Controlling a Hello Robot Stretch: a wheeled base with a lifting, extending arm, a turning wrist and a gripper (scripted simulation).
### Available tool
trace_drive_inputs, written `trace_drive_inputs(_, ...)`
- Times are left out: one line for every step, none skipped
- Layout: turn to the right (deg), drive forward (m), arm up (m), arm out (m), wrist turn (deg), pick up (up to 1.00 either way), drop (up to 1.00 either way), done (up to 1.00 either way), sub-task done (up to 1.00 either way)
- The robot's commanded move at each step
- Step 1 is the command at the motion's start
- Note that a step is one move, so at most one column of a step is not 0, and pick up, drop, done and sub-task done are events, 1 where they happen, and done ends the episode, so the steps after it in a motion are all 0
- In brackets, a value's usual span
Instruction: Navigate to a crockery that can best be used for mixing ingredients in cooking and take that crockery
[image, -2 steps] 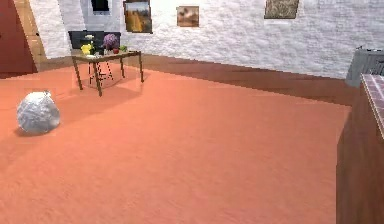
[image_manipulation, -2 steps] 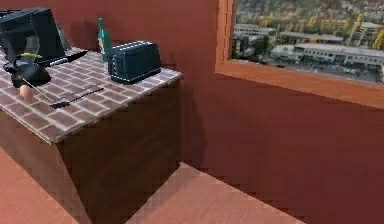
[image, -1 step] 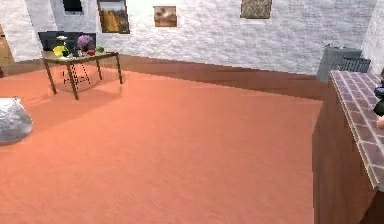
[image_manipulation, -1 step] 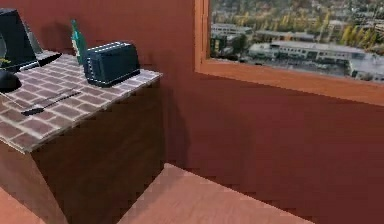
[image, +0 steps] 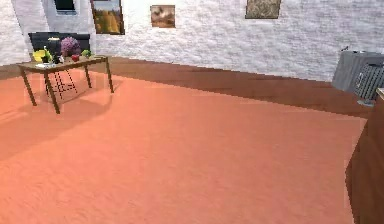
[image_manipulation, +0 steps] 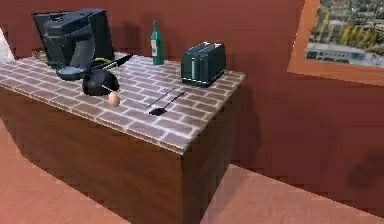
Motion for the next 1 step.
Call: trace_drive_inputs(27.0,0.00,0.00,0.00,0.0,0.00,0.00,0.00,0.00)
